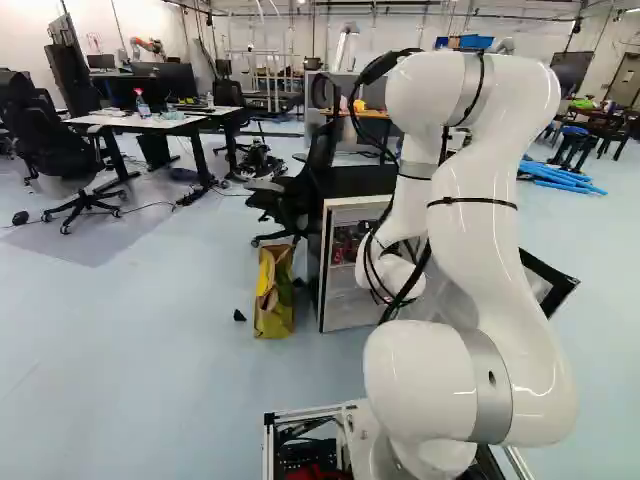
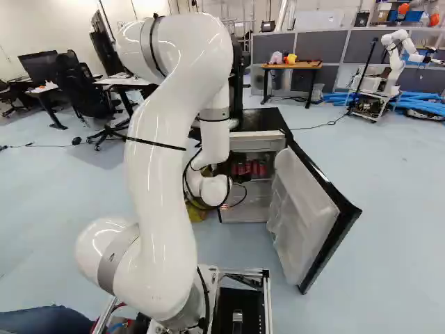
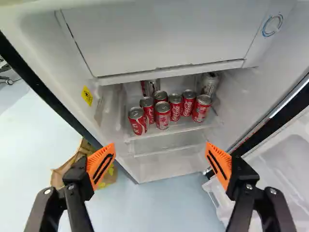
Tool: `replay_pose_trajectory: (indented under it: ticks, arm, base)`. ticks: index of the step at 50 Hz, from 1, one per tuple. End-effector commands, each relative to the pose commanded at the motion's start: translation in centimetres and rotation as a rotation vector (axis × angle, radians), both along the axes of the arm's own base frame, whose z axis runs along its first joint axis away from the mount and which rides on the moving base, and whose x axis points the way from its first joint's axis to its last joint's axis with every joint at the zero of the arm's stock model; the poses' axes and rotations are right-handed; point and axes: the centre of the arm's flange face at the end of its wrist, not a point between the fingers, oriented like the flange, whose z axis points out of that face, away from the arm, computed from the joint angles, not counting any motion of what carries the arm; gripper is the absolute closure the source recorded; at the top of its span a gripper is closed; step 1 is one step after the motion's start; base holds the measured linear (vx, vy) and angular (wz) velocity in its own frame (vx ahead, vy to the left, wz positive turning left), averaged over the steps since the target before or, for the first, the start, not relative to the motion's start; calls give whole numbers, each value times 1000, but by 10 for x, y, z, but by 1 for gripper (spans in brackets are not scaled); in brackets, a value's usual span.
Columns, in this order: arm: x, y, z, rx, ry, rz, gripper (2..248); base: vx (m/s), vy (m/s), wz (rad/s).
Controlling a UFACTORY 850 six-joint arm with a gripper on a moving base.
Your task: Grab a drink from the fridge
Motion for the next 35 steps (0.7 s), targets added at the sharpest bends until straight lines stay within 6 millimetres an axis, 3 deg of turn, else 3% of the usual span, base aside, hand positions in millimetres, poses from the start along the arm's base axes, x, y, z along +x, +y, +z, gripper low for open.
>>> replay_pose_trajectory:
  ticks: [35]
  arm:
    - [16,-8,-35,6,-61,4,3]
  base:
    - [0,0,0]
